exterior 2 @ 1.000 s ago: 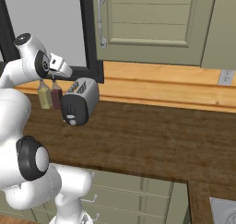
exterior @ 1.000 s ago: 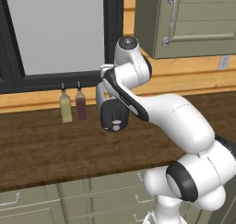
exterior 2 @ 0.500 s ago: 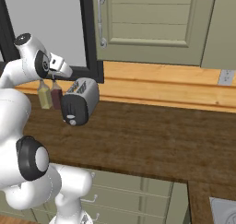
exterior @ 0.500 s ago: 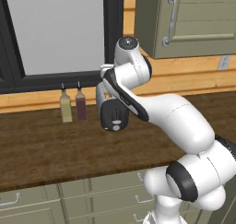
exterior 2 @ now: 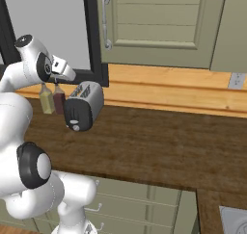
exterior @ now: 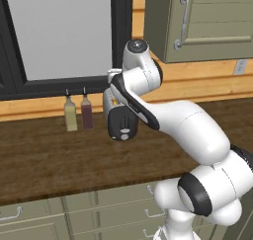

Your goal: Start the toaster. Once the lever pops up, take the bread to the plate on the dining counter.

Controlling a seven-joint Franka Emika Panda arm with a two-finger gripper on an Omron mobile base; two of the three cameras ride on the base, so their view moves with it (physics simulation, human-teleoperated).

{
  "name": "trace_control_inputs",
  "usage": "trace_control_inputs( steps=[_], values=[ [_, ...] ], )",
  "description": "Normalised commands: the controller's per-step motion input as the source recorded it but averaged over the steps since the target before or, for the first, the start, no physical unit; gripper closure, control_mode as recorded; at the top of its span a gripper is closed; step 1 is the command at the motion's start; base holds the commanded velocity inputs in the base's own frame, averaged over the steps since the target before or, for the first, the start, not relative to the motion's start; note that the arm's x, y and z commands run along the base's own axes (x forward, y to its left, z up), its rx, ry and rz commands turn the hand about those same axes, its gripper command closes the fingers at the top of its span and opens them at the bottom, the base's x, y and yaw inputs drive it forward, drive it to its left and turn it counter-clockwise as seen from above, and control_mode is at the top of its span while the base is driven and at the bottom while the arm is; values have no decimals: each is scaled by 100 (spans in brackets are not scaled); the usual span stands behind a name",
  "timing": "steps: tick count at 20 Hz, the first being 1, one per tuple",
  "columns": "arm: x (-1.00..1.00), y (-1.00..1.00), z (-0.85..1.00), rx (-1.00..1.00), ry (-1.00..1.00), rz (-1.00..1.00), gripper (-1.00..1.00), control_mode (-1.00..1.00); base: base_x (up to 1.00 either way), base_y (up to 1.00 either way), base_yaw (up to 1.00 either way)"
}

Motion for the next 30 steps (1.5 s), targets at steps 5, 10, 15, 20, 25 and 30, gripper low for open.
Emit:
trace_control_inputs(
  steps=[5,10,15,20,25,30],
  values=[
    [0,0,0,0,0,0,-100,-100,0,0,0],
    [0,0,0,0,0,0,-100,-100,0,0,0],
    [0,0,0,0,0,0,-100,-100,0,0,0],
    [0,0,0,0,0,0,-100,-100,0,0,0],
    [0,0,0,0,0,0,-100,-100,0,0,0],
    [0,0,0,0,0,0,-100,-100,0,0,0]
  ],
)
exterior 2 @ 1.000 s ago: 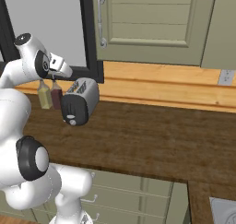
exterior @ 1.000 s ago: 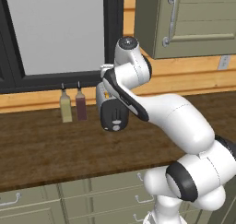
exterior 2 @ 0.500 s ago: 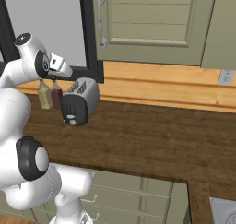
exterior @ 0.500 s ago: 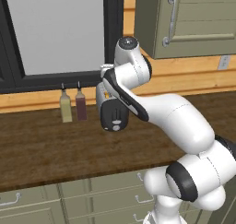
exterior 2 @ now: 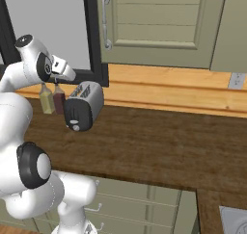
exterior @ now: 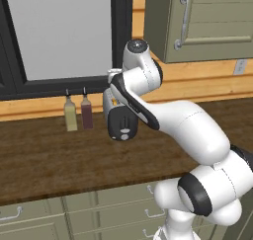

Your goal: Start the toaster. Once the lever pops up, take the bread to the plate on the dining counter.

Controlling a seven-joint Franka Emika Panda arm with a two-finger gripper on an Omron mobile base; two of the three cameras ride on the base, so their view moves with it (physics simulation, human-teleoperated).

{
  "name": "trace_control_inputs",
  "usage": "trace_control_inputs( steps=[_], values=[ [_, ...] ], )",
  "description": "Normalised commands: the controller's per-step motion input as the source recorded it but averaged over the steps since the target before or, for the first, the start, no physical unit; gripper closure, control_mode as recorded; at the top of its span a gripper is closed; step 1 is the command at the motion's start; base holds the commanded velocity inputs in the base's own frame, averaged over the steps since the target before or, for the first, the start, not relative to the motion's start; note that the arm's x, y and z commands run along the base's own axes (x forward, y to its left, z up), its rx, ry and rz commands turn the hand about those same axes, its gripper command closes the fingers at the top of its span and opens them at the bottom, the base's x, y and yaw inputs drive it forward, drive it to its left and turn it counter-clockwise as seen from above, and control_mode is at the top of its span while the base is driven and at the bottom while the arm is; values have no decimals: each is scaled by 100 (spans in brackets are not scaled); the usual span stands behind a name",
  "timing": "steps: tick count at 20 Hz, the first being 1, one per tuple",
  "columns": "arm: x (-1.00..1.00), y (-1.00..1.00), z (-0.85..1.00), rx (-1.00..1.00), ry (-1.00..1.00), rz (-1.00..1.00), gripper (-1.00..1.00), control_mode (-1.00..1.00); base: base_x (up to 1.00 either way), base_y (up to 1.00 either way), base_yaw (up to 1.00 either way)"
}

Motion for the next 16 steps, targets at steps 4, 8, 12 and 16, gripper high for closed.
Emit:
trace_control_inputs(
  steps=[4,8,12,16],
  values=[
    [0,0,0,0,0,0,-100,-100,0,0,0],
    [0,0,0,0,0,0,-100,-100,0,0,0],
    [0,0,0,0,0,0,-100,-100,0,0,0],
    [0,0,0,0,0,0,-100,-100,0,0,0]
  ],
)
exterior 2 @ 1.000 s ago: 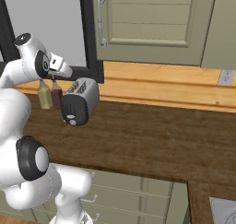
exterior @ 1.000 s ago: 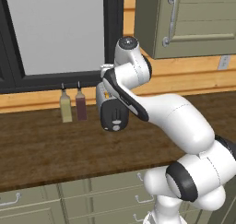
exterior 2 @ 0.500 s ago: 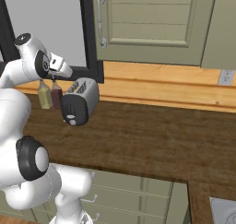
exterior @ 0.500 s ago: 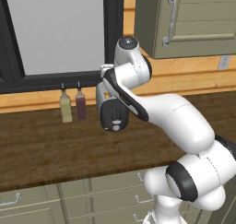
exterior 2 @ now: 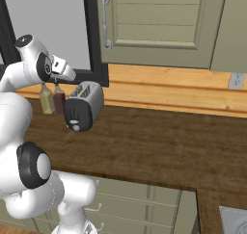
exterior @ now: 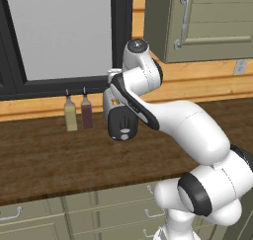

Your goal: Start the toaster. Once the lever pops up, take the bread to the plate on the dining counter.

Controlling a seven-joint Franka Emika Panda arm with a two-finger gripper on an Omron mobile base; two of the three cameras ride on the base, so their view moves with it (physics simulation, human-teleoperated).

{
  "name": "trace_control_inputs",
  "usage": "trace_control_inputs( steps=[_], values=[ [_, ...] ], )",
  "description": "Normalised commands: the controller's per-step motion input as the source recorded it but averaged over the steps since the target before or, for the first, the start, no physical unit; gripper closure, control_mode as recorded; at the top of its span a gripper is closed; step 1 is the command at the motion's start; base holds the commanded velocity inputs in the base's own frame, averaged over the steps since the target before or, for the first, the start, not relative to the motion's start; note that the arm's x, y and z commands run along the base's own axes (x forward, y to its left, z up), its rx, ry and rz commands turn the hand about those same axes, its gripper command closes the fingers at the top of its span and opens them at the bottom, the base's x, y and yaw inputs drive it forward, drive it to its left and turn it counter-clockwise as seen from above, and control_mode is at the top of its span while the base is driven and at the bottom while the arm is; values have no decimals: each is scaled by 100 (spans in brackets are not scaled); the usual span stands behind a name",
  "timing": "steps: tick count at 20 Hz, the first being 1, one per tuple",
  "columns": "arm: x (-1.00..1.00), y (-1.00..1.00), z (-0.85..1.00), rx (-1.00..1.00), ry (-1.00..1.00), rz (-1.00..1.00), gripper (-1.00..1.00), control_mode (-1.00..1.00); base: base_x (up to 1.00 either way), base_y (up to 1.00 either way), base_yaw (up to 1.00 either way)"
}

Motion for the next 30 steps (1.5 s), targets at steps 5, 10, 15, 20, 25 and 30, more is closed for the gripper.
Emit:
trace_control_inputs(
  steps=[5,10,15,20,25,30],
  values=[
    [0,0,0,0,0,0,-100,-100,0,0,0],
    [0,0,0,0,0,0,-100,-100,0,0,0],
    [0,0,0,0,0,0,-100,-100,0,0,0],
    [0,0,0,0,0,0,-100,-100,0,0,0],
    [0,0,0,0,0,0,-100,-100,0,0,0],
    [0,0,0,0,0,0,-100,-100,0,0,0]
  ],
)
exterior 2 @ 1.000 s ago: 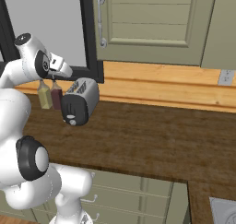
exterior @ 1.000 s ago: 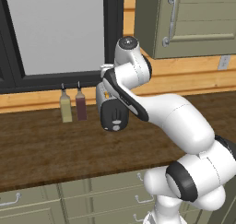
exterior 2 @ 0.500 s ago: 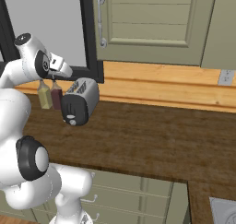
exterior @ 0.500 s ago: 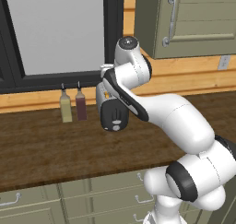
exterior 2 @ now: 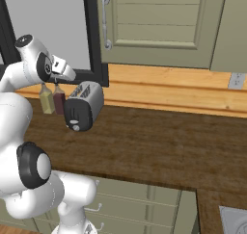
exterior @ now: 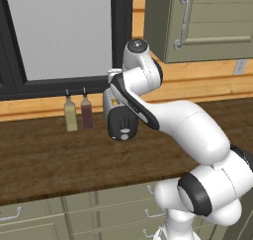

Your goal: Start the toaster. Once the lever pops up, take the bread to the plate on the dining counter.

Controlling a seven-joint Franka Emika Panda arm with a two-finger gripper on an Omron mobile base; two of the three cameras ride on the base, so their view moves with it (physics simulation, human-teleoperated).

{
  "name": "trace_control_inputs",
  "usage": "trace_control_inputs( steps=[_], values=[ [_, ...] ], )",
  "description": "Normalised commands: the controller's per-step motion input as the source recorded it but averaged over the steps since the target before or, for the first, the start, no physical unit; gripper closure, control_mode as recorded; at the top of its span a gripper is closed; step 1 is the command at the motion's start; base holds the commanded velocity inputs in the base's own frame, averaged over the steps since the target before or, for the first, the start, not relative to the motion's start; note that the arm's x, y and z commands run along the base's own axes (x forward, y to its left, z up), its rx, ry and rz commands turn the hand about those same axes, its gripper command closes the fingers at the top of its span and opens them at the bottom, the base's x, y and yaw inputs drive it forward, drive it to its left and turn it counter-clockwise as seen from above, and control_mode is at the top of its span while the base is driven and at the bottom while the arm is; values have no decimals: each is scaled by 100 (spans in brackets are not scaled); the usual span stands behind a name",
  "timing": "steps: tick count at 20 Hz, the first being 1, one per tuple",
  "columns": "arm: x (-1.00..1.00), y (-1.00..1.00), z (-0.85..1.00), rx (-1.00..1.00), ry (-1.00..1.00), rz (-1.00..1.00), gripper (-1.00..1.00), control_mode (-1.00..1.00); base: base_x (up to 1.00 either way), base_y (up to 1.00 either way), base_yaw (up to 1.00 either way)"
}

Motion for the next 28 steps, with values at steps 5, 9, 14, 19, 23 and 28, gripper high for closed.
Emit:
trace_control_inputs(
  steps=[5,9,14,19,23,28],
  values=[
    [0,0,0,0,0,0,-100,-100,0,0,0],
    [0,0,0,0,0,0,-100,-100,0,0,0],
    [0,0,0,0,0,0,-100,-100,0,0,0],
    [0,0,0,0,0,0,-100,-100,0,0,0],
    [0,0,0,0,0,0,-100,-100,0,0,0],
    [0,0,0,0,0,0,-100,-100,0,0,0]
  ],
)
